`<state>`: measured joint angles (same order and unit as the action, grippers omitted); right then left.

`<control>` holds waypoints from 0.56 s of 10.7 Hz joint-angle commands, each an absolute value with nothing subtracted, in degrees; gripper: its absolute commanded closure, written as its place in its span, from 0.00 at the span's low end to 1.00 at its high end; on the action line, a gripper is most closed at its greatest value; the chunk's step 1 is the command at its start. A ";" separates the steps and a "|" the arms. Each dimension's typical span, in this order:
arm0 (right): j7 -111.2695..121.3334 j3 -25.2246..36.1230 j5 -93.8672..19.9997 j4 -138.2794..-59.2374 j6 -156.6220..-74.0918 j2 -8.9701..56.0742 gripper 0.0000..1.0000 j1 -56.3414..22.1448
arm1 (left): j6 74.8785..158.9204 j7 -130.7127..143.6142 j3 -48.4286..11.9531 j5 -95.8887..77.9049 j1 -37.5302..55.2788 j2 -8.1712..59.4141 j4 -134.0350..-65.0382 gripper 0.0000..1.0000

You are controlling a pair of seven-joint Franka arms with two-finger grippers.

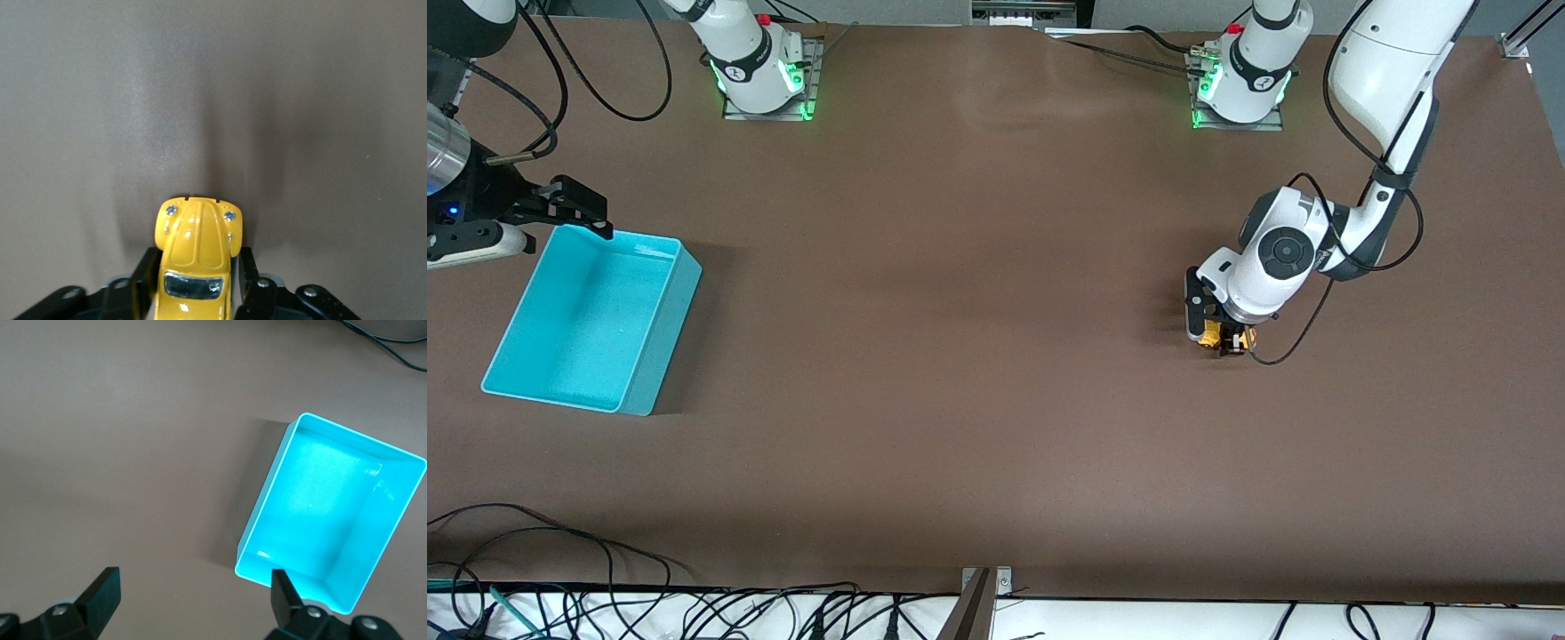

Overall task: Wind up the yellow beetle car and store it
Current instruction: 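Close the left gripper on the yellow car's body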

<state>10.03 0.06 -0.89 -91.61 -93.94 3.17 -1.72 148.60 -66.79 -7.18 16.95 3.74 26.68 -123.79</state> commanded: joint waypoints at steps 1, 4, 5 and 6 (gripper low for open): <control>10.90 0.35 -0.53 -91.76 -93.34 2.81 0.00 -1.93 | 148.54 -67.68 -7.12 18.37 3.34 25.84 -124.37 0.93; 10.99 0.35 -0.53 -91.76 -93.34 2.81 0.00 -1.93 | 148.62 -67.59 -7.12 18.37 3.34 25.84 -124.37 0.95; 10.99 0.35 -0.53 -91.76 -93.34 2.81 0.00 -1.93 | 148.54 -67.67 -7.12 18.37 3.25 26.19 -124.45 0.96; 10.99 0.35 -0.53 -91.76 -93.34 2.81 0.00 -1.93 | 148.54 -67.68 -7.12 18.37 3.25 26.37 -124.37 0.96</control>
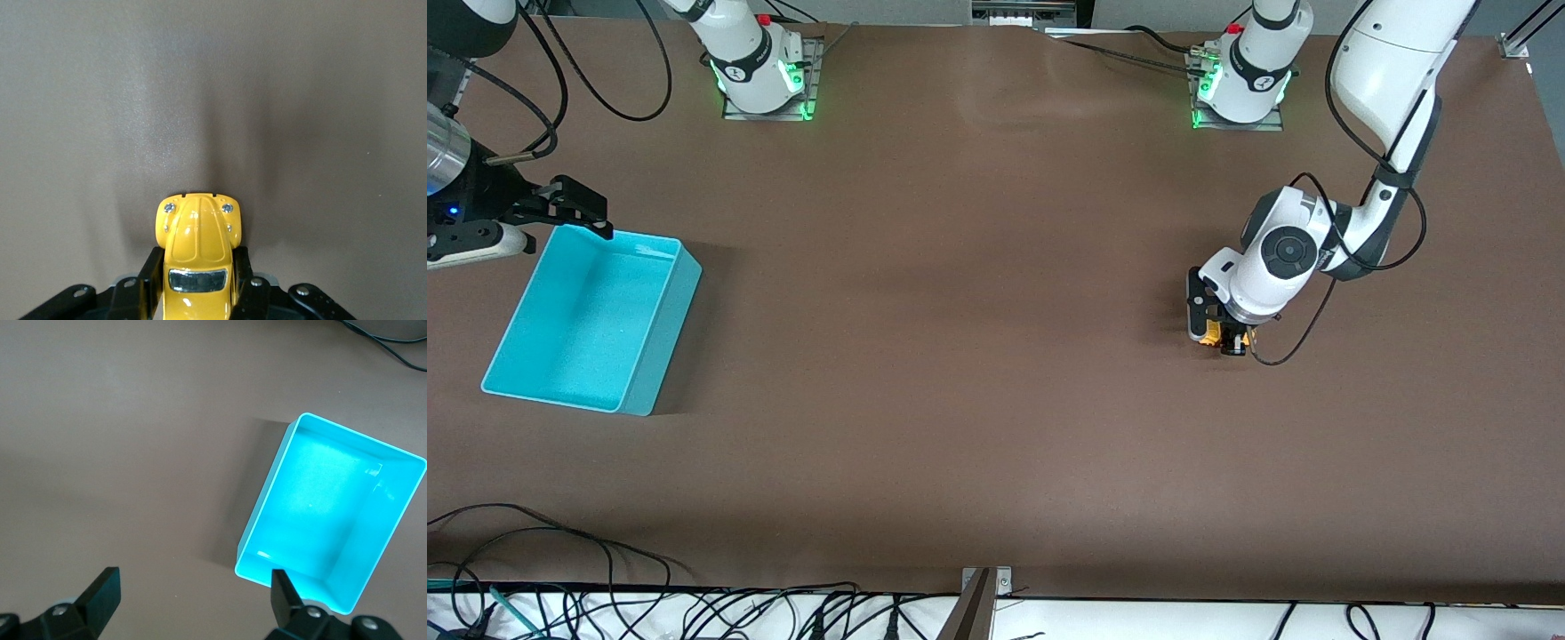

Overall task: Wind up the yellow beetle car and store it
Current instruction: 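Close the left gripper on the yellow car's body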

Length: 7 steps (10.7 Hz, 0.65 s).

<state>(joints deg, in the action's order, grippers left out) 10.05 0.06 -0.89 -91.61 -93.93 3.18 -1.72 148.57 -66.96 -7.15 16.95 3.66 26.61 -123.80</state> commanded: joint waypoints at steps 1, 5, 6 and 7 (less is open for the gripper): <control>10.99 0.35 -0.53 -91.76 -93.34 2.81 0.00 -1.85 | 148.54 -67.76 -7.12 18.37 3.25 26.28 -124.37 0.96; 10.99 0.35 -0.53 -91.76 -93.34 2.81 0.00 -1.93 | 148.27 -68.20 -6.94 18.37 1.77 27.50 -124.10 0.95; 10.99 0.35 -0.53 -91.76 -93.34 2.81 0.00 -1.93 | 148.27 -71.16 -7.03 18.37 0.02 27.86 -123.67 0.96; 10.99 0.35 -0.53 -91.76 -93.34 2.81 0.00 -1.93 | 148.27 -73.45 -7.03 18.28 -1.57 28.21 -123.40 0.96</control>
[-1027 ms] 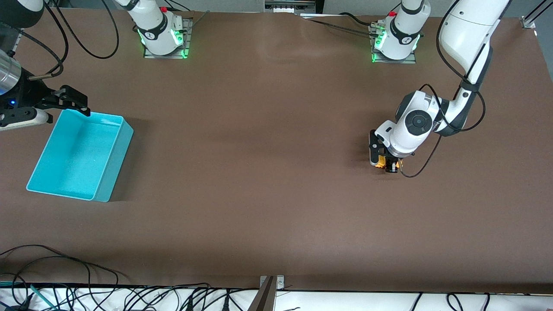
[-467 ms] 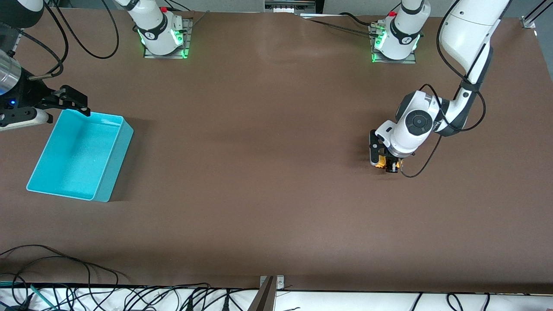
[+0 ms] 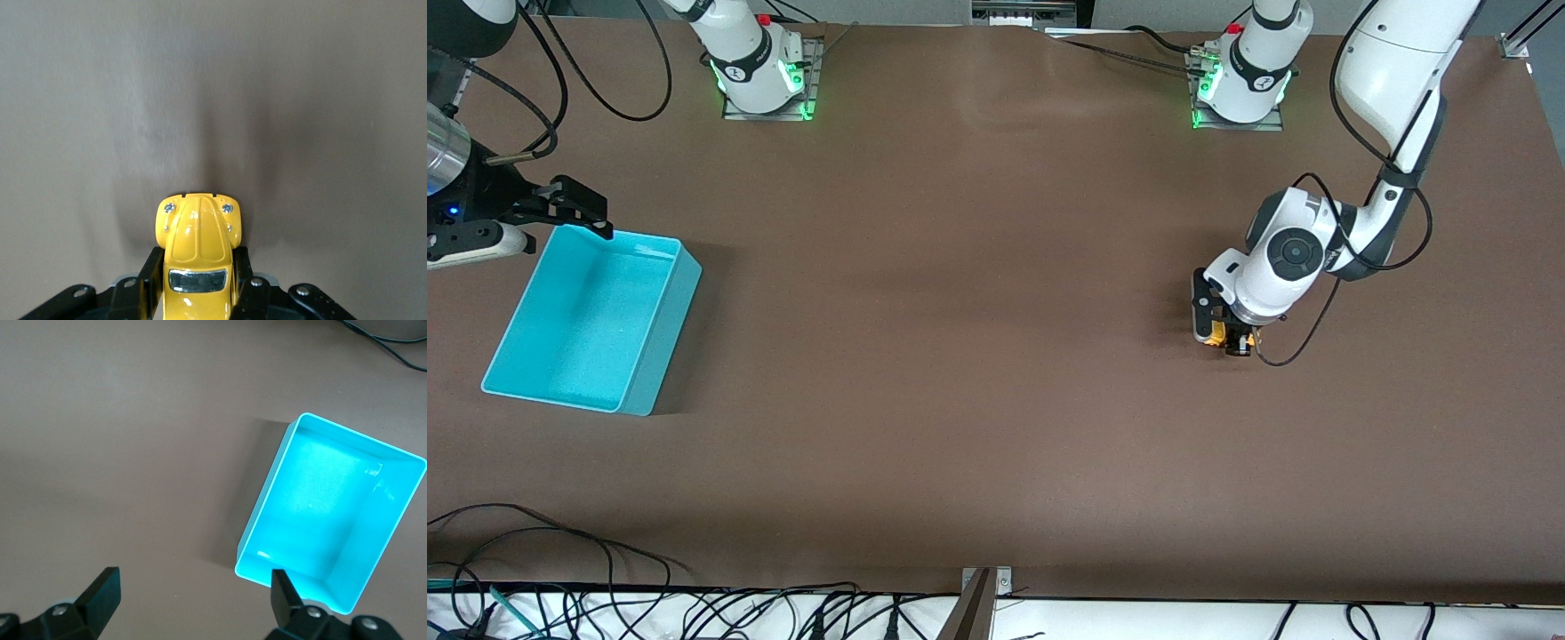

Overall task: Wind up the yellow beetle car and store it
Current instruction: 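Close the left gripper on the yellow car's body, then pull the car backward along the table with the left gripper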

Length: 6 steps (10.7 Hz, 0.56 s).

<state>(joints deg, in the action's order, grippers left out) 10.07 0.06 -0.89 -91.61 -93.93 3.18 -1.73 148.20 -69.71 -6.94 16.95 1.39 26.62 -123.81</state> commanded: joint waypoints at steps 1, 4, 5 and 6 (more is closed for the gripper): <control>10.99 0.35 -0.53 -91.76 -93.34 2.81 0.00 -1.93 | 148.27 -74.69 -7.03 18.28 -3.32 28.21 -123.40 0.96; 10.99 0.35 -0.53 -91.76 -93.34 2.81 0.00 -1.85 | 148.27 -79.09 -7.03 18.28 -7.63 28.30 -123.31 0.96; 10.99 0.35 -0.53 -91.76 -93.34 2.81 0.00 -1.93 | 148.27 -80.06 -7.03 18.28 -8.86 28.30 -123.31 0.96; 10.99 0.35 -0.53 -91.76 -93.43 2.81 0.00 -1.93 | 148.27 -80.85 -7.03 18.28 -10.01 28.30 -122.88 0.96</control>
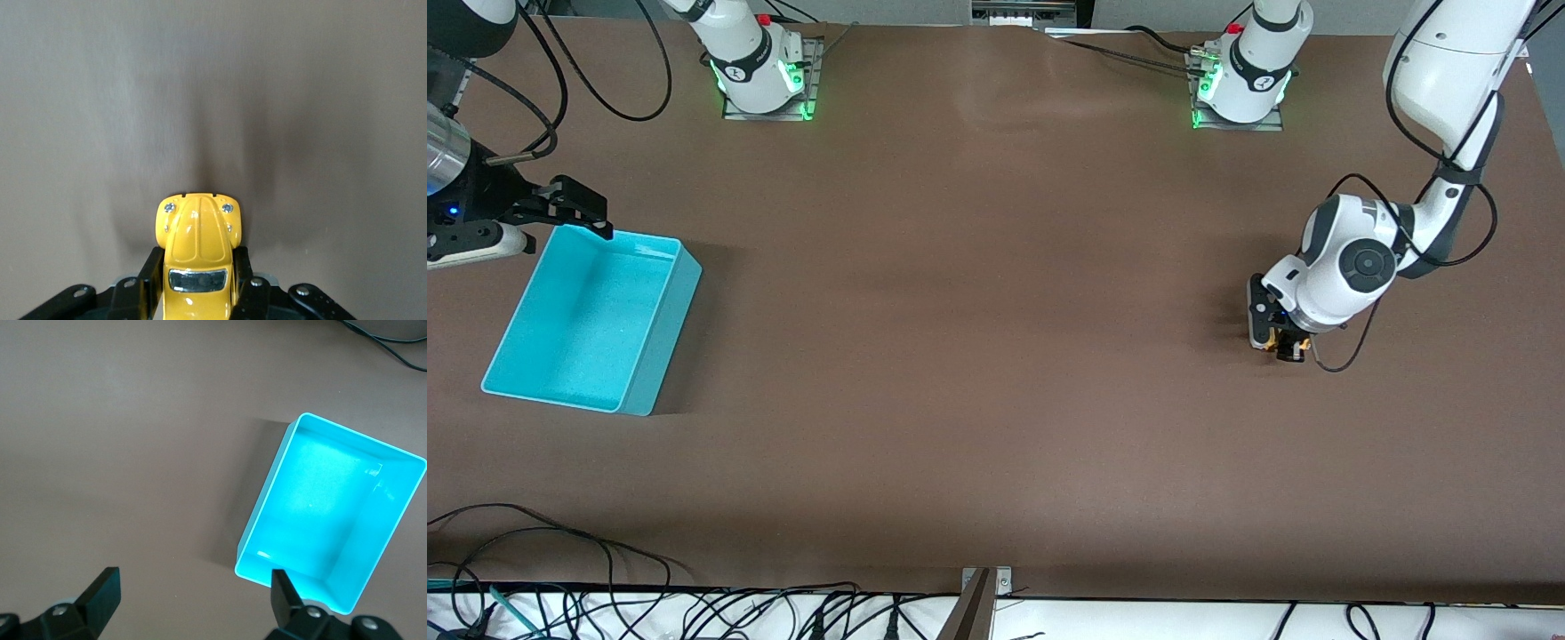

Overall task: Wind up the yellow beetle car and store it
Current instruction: 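Pull the car backward along the table with the left gripper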

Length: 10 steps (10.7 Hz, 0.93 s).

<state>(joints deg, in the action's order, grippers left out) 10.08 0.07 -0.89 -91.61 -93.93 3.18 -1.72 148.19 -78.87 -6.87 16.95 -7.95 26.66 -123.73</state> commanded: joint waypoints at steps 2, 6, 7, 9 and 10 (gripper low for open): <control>10.99 0.35 -0.53 -91.76 -93.43 2.81 0.00 -1.85 | 148.27 -81.64 -7.03 18.28 -11.59 28.48 -122.52 0.96; 10.99 0.35 -0.53 -91.67 -93.43 2.81 0.00 -1.93 | 148.36 -85.16 -7.03 18.28 -14.23 29.35 -121.64 0.97; 10.99 0.35 -0.53 -91.67 -93.43 2.81 0.00 -1.93 | 148.27 -85.25 -7.03 18.28 -14.85 29.44 -121.29 0.97; 10.99 0.35 -0.53 -91.67 -93.43 2.81 0.00 -1.85 | 148.27 -87.18 -6.94 18.28 -14.94 29.62 -121.03 0.97; 10.99 0.35 -0.53 -91.67 -93.43 2.81 0.00 -1.93 | 148.36 -87.97 -6.94 18.28 -15.46 30.14 -120.50 0.97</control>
<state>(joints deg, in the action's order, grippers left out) 10.09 0.07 -0.89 -91.61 -93.93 3.19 -1.72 148.22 -85.64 -6.84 16.95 -14.22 27.31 -122.69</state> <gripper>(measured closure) 0.000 0.542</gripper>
